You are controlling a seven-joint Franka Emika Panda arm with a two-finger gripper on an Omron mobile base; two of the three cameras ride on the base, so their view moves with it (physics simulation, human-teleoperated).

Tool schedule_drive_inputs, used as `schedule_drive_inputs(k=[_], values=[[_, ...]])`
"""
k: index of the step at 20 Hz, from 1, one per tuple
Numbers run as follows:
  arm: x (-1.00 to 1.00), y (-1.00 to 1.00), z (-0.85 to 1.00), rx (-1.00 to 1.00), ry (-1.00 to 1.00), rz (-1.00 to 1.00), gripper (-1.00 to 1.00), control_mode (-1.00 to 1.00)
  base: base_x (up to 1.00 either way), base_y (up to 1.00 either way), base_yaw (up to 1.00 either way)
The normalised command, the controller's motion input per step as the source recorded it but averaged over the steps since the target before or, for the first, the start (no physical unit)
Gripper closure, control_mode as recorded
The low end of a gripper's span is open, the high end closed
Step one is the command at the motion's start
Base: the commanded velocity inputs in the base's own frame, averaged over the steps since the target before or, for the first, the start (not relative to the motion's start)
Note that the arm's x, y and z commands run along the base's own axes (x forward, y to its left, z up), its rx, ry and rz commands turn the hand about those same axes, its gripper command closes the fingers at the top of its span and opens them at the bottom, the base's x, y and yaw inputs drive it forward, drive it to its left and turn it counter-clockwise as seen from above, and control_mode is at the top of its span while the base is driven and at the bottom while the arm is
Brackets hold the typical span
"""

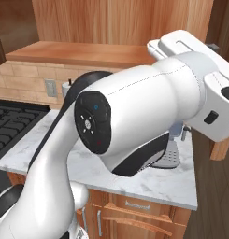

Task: Open the cabinet. Pick the soap dispenser and place it next to the sink. Then close the cabinet.

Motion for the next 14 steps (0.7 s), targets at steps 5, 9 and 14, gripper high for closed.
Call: schedule_drive_inputs(k=[5, 9, 14], values=[[0.21, 0.00, 0.00, 0.00, 0.00, 0.02, -1.00, -1.00, 0.00, 0.00, 0.00], [0.18, 0.00, 0.00, 0.00, 0.00, 0.04, -1.00, -1.00, 0.00, 0.00, 0.00], [0.19, -0.01, 0.00, 0.00, 0.00, 0.03, -1.00, -1.00, 0.00, 0.00, 0.00]])
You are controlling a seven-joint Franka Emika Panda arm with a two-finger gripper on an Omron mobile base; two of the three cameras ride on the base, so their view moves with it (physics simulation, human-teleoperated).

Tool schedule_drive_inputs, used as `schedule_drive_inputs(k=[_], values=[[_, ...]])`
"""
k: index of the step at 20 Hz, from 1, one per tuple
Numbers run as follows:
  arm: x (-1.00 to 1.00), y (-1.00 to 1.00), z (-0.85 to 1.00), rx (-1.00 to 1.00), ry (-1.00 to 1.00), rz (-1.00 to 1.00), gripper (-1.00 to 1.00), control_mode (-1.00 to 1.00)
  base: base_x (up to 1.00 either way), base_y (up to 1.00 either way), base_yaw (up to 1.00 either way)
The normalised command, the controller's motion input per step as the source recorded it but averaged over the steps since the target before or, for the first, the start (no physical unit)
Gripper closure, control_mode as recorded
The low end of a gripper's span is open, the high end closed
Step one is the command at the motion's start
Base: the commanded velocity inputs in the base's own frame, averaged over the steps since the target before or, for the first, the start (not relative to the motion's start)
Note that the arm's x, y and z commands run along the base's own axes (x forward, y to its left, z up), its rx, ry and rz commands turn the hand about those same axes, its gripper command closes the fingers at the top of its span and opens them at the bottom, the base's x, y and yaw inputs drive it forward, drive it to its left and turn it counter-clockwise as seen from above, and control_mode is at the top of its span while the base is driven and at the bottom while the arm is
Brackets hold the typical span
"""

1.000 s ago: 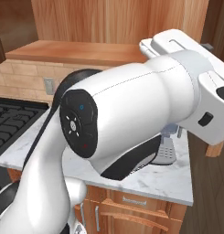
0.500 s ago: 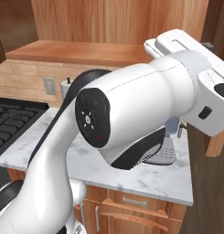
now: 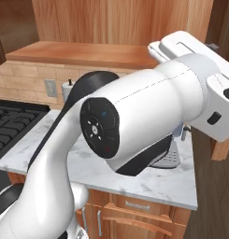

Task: Open the cabinet. Pick the soap dispenser and place it next to the sink. Then close the cabinet.

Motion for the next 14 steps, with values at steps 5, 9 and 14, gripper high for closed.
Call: schedule_drive_inputs(k=[5, 9, 14], values=[[0.29, 0.05, 0.00, 0.00, 0.00, 0.05, -1.00, -1.00, 0.00, 0.00, 0.00], [0.44, 0.20, 0.00, 0.00, 0.00, 0.10, -1.00, -1.00, 0.00, 0.00, 0.00], [0.47, 0.26, 0.00, 0.00, 0.00, 0.12, -1.00, -1.00, 0.00, 0.00, 0.00]])
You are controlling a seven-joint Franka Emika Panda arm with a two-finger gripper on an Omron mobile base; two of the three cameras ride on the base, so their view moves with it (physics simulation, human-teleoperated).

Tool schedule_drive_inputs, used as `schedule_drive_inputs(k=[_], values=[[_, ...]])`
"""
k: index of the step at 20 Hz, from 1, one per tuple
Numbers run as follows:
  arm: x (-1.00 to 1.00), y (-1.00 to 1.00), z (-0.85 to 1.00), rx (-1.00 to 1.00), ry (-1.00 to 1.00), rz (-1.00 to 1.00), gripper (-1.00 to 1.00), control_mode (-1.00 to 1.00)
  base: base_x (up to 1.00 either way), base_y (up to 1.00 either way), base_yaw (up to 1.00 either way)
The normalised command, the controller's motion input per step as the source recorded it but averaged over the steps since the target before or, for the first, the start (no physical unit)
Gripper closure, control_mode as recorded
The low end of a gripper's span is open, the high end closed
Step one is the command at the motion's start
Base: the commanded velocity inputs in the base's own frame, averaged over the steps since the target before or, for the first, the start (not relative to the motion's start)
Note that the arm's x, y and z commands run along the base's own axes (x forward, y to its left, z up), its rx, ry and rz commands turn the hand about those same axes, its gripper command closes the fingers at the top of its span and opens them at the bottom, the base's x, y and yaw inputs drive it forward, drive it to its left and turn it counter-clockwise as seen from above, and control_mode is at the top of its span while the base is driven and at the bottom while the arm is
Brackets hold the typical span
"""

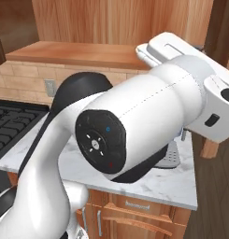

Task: Open the cabinet. Pick the soap dispenser and place it next to the sink. Then close the cabinet.

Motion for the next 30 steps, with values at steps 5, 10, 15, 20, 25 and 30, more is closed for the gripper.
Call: schedule_drive_inputs(k=[5, 10, 15, 20, 25, 30], values=[[0.46, 0.28, 0.00, 0.00, 0.00, 0.14, -1.00, -1.00, 0.00, 0.00, 0.00], [0.46, 0.27, 0.00, 0.00, 0.00, 0.16, -1.00, -1.00, 0.00, 0.00, 0.00], [0.47, 0.24, 0.00, 0.00, 0.00, 0.17, -1.00, -1.00, 0.00, 0.00, 0.00], [0.48, 0.23, 0.00, 0.00, 0.00, 0.18, -1.00, -1.00, 0.00, 0.00, 0.00], [0.46, 0.20, 0.00, 0.00, 0.00, 0.18, -1.00, -1.00, 0.00, 0.00, 0.00], [0.51, 0.23, 0.00, 0.00, 0.00, 0.17, -1.00, -1.00, 0.00, 0.00, 0.00]])
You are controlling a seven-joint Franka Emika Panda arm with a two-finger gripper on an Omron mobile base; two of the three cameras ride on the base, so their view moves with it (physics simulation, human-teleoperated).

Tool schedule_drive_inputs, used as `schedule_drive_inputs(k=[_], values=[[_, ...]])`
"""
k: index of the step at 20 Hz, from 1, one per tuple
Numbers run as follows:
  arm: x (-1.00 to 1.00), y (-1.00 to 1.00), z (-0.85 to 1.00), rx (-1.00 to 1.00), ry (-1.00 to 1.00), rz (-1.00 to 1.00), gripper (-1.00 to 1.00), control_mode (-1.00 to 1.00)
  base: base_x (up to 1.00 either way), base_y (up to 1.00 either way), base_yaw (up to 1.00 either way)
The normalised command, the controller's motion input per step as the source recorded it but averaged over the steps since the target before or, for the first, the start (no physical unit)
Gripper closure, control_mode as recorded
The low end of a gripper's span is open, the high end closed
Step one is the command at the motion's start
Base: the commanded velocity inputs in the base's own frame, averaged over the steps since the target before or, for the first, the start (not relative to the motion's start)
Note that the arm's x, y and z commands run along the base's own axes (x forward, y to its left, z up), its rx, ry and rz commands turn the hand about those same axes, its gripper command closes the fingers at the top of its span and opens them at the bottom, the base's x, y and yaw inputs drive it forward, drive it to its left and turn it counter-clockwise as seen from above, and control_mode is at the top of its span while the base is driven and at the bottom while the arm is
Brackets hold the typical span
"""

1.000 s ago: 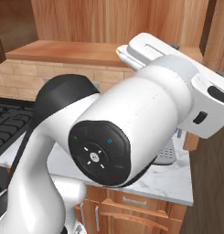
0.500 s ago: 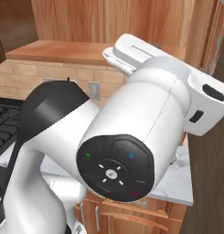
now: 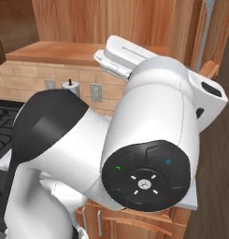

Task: Open the cabinet. Pick the soap dispenser and place it next to the sink. Then close the cabinet.

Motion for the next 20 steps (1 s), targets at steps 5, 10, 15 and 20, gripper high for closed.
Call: schedule_drive_inputs(k=[5, 10, 15, 20], values=[[0.53, 0.24, 0.00, 0.00, 0.00, 0.15, -1.00, -1.00, 0.00, 0.00, 0.00], [0.56, 0.25, 0.00, 0.00, 0.00, 0.12, -1.00, -1.00, 0.00, 0.00, 0.00], [0.57, 0.21, 0.00, 0.00, -0.02, 0.07, -1.00, -1.00, 0.00, 0.00, 0.00], [0.61, 0.18, 0.00, 0.00, 0.00, 0.04, -1.00, -1.00, 0.00, 0.00, 0.00]])
